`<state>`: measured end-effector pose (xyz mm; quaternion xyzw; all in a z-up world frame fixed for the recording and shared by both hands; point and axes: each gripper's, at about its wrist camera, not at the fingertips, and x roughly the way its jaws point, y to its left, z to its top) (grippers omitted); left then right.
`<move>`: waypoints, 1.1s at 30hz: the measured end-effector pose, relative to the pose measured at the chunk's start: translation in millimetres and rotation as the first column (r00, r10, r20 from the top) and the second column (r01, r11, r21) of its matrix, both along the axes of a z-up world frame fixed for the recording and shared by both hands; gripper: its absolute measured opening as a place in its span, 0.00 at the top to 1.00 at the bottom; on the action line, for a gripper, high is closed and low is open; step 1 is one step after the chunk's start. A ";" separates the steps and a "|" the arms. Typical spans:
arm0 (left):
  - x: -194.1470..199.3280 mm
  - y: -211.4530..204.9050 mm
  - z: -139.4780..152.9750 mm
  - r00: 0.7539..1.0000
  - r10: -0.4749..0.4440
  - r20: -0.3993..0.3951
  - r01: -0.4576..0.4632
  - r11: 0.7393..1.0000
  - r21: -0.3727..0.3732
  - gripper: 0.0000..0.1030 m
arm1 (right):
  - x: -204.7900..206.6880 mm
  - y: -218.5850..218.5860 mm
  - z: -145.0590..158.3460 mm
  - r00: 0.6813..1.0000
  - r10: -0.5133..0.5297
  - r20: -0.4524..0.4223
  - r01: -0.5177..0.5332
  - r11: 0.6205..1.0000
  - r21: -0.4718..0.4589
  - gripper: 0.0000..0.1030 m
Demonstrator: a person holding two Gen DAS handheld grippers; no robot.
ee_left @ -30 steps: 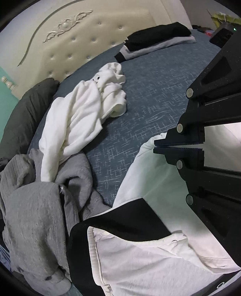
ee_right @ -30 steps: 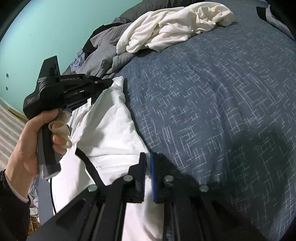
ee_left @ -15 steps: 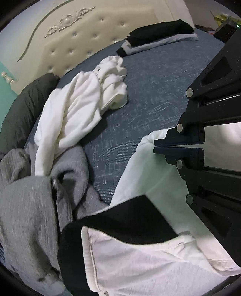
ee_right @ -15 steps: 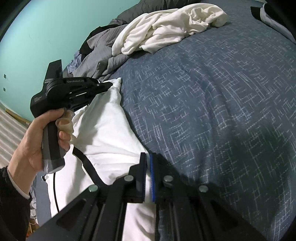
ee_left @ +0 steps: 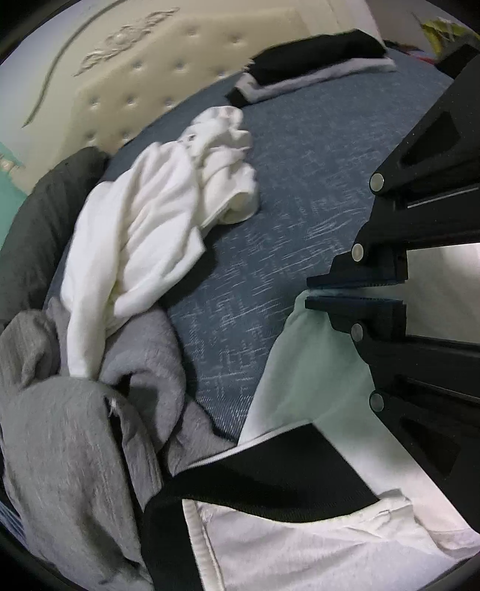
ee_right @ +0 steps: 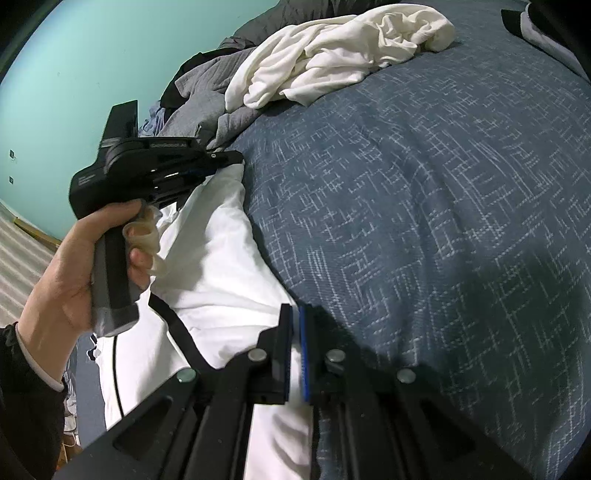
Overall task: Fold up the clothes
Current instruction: 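Fold the held shirt side over the body with both grippers and release, then withdraw both open grippers from the shirt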
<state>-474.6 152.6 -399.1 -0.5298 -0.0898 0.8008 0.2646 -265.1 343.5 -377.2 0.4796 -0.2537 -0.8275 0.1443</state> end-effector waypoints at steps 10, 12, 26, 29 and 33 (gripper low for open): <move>-6.4 -0.8 -2.8 0.999 0.044 -0.012 -0.044 0.999 -0.010 0.96 | 3.2 -1.3 -0.5 1.000 0.007 0.003 -0.007 1.000 0.020 0.97; -4.9 -3.8 2.2 0.999 0.050 -0.020 -0.050 0.999 -0.007 0.94 | 1.8 -1.4 -1.0 1.000 0.006 0.007 -0.006 1.000 0.017 0.96; 60.8 -116.8 91.1 0.986 0.114 -0.120 -0.112 0.993 0.028 0.46 | 1.4 21.9 18.4 0.990 -0.140 -0.024 0.141 0.988 0.057 0.68; 89.8 -171.9 100.0 0.976 0.180 -0.124 -0.176 0.983 0.046 0.42 | 2.0 24.5 21.5 0.986 -0.163 -0.032 0.164 0.985 0.047 0.68; 127.6 -257.6 100.1 0.949 0.291 -0.122 -0.290 0.957 0.029 0.41 | 2.9 19.3 29.9 0.983 -0.174 -0.062 0.176 0.984 0.020 0.68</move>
